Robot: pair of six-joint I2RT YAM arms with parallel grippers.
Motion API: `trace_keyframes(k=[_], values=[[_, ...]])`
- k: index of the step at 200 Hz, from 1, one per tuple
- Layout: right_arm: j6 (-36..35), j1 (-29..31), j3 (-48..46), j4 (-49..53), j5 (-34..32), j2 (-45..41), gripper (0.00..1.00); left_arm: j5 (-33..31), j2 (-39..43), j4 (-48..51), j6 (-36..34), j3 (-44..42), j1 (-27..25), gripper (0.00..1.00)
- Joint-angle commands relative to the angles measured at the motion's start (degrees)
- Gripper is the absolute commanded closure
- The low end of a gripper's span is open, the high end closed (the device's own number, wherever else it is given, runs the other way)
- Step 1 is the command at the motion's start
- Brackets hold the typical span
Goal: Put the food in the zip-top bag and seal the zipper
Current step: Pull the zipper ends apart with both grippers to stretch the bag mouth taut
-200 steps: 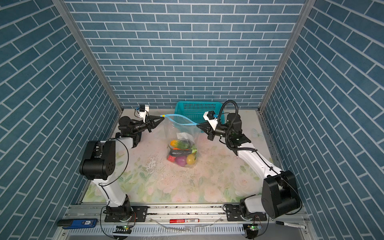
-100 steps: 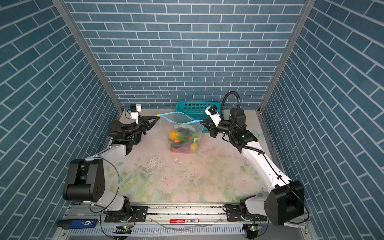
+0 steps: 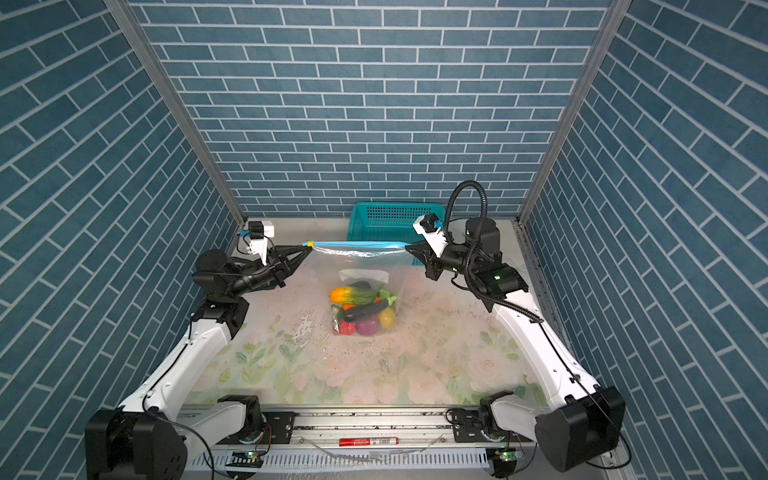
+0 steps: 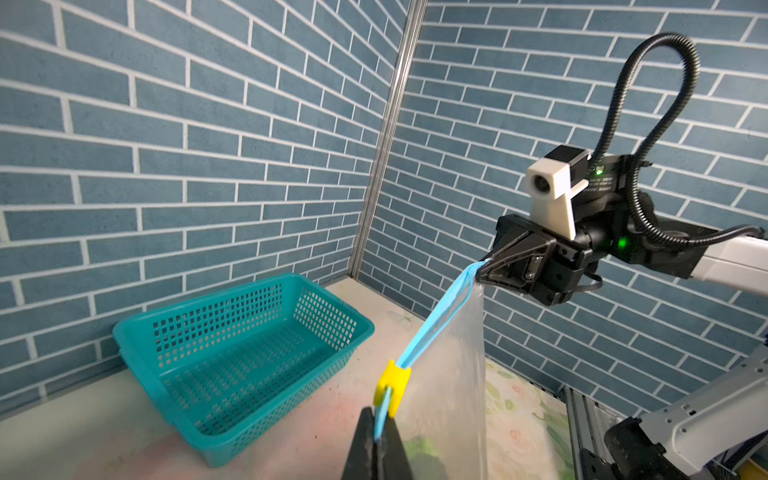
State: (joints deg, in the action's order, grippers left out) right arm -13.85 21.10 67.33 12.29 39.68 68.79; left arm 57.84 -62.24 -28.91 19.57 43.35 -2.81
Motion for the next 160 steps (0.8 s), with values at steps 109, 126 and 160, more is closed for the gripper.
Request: trace_keyframes(k=[109,126,160], values=[[-5.3,-6.4,-1.7,4.5,-1.4,-1.6,1.00,-7.6,3.9,21.7,-13.2,-0.7,-5.4,1.00],[-5.7,-6.9,-1.6,4.8,-1.4,-1.5,1.00,-7.8,3.5,22.8,-14.1,0.0,-6.2,1.00],[-7.2,-7.3,-2.0,5.6,-1.6,-1.5,1.00,-8.0,3.2,24.0,-15.6,1.2,-8.0,1.00]])
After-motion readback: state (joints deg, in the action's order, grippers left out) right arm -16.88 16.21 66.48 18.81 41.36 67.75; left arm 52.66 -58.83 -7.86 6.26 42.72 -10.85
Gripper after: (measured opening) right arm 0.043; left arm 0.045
